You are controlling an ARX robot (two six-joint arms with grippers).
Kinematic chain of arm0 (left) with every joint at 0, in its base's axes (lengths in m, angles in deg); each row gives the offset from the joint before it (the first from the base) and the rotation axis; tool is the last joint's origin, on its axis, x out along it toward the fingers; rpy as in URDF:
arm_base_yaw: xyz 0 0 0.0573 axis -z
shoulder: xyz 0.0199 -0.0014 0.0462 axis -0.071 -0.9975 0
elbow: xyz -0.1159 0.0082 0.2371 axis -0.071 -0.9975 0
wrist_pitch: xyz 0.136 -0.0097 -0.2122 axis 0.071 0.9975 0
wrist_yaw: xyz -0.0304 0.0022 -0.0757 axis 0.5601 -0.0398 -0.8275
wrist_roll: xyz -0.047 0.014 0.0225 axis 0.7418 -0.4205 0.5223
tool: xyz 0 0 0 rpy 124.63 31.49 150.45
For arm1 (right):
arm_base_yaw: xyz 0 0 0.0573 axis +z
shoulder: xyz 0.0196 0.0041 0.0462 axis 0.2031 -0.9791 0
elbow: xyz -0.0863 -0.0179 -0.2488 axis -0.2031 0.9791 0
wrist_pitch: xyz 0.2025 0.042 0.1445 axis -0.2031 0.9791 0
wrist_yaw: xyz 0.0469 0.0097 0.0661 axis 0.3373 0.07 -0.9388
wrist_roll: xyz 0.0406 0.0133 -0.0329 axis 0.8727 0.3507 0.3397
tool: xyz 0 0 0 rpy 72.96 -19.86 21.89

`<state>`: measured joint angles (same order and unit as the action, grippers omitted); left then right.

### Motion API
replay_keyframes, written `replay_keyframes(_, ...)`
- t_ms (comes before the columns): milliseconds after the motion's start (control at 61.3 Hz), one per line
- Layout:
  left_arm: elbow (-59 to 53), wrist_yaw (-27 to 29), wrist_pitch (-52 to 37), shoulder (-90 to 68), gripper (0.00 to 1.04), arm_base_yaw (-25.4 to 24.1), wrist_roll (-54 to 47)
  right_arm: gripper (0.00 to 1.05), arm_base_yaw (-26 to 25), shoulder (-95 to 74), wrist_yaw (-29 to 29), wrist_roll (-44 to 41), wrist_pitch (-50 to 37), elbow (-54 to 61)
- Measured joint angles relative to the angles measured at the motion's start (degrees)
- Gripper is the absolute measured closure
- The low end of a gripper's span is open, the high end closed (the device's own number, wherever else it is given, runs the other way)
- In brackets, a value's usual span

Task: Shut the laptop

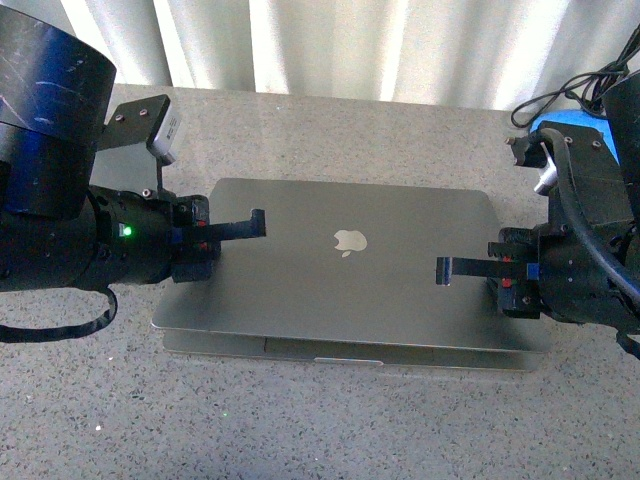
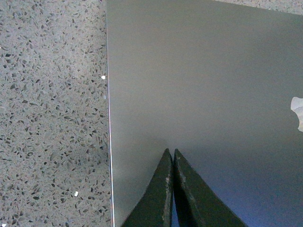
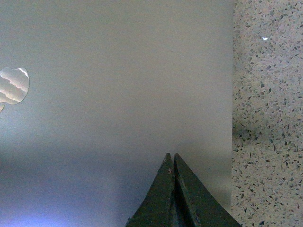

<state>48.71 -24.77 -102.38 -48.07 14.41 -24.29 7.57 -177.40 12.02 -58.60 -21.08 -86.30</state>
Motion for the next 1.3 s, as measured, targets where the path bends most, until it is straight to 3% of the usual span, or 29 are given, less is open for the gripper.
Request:
replay_keyframes(1044,-2.8,-1.4,-5.1,-2.7,1.01,-0.8,3.0,1.04,-0.3,-2.0,0.0,0.0,-1.1,1.0)
replay_keyframes(1240,-6.0,4.3,-8.3,1.3,1.01,-1.7,2.4,1.04,-1.9,2.5,5.8,-5.4,-5.2,3.4)
replay_keyframes(1305,-6.1,5.0,-8.7,2.6,0.95,-2.0,2.3,1.04,-3.1,5.7,8.7,-9.1,-8.8,4.7)
